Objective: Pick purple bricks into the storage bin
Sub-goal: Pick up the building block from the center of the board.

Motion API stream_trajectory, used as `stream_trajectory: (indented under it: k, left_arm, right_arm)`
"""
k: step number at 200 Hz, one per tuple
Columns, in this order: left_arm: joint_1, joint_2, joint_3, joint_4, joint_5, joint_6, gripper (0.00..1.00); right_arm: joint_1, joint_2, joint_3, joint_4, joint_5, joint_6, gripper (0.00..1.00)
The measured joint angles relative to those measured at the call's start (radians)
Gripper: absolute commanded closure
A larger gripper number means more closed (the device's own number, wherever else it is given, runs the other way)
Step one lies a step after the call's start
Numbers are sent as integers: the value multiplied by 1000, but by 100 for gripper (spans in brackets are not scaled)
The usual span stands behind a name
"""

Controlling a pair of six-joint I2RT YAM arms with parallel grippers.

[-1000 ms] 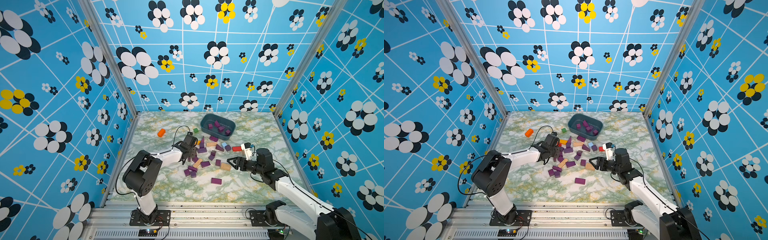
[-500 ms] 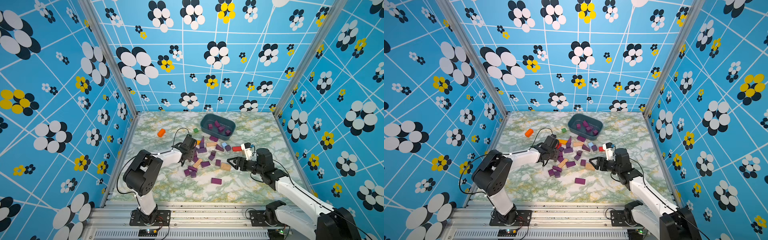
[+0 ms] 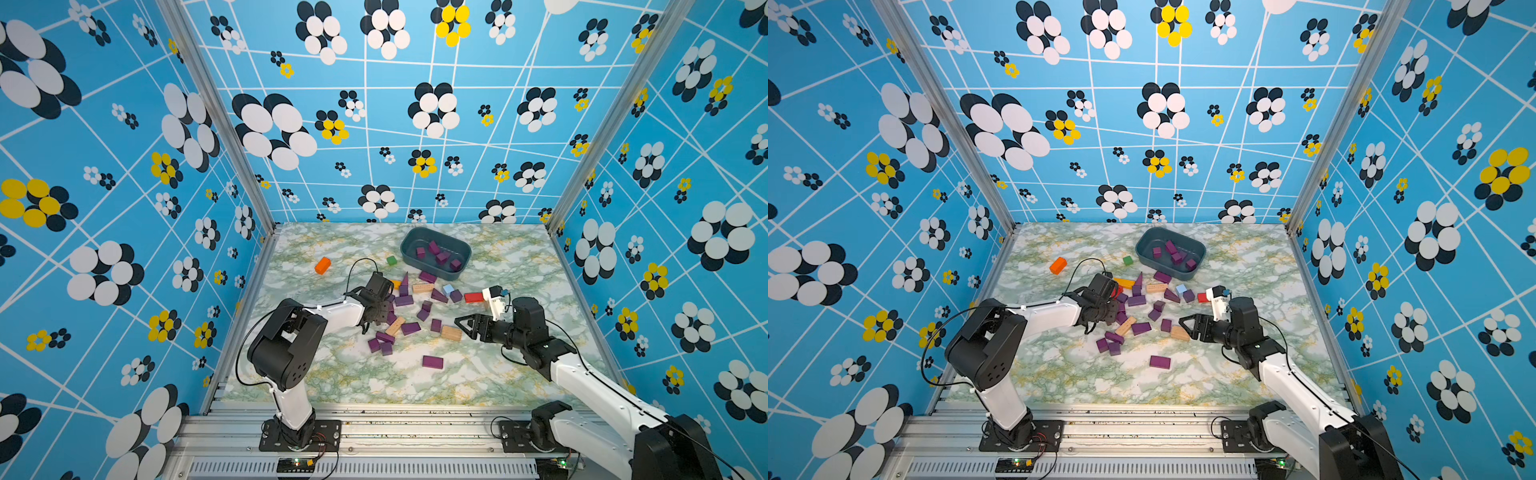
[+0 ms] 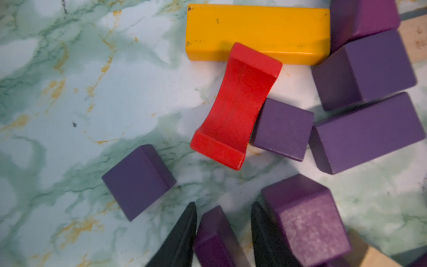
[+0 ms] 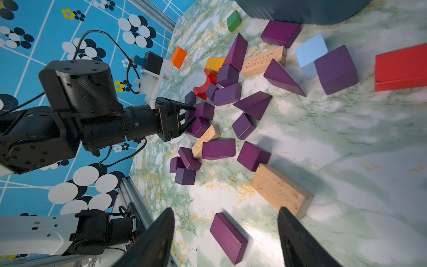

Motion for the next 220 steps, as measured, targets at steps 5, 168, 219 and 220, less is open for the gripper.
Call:
stream_trajectory:
  k: [5,168,219,220]
  left_arm:
    - [-3,0,0,-5,-2,0,58]
    - [-48,-24,51,-40,-11,39,88]
    - [-79,-62,194,22,27,58,90]
    - [-80,-61,200,23,28,59,90]
  right_arm:
    - [0,-2,-1,0,1,0,27]
    - [0,-118,-61,-8,20,5,1]
    - [0,-117,-84,44,42,20,1]
    - [0,-116,-85,45,43,20,1]
